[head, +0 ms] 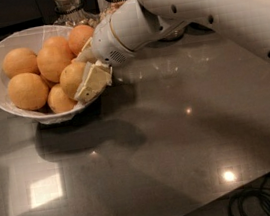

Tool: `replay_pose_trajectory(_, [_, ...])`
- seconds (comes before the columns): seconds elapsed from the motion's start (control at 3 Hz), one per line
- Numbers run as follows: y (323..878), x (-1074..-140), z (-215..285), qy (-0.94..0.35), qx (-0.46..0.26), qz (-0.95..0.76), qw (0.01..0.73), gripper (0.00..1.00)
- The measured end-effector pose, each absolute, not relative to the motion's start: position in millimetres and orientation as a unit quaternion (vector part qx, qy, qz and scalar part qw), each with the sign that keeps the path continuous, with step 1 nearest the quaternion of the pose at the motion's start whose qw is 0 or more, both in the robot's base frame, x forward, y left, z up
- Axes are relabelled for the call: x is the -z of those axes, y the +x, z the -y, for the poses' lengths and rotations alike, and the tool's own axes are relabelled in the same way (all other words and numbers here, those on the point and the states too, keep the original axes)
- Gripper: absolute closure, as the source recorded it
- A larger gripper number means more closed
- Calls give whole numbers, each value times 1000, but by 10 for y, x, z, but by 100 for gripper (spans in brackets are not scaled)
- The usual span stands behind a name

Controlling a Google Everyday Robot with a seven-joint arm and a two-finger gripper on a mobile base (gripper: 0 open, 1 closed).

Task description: Pick orange from white bowl

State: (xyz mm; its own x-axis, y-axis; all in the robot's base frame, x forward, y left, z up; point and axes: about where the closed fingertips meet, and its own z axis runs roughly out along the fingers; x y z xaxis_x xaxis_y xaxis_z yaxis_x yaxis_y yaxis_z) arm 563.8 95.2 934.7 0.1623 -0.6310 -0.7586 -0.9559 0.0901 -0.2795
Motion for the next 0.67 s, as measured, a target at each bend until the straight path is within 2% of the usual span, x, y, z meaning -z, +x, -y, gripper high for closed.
replay_pose_trajectory(0.67, [5653, -9701, -1040, -679, -181, -584, 407, 100])
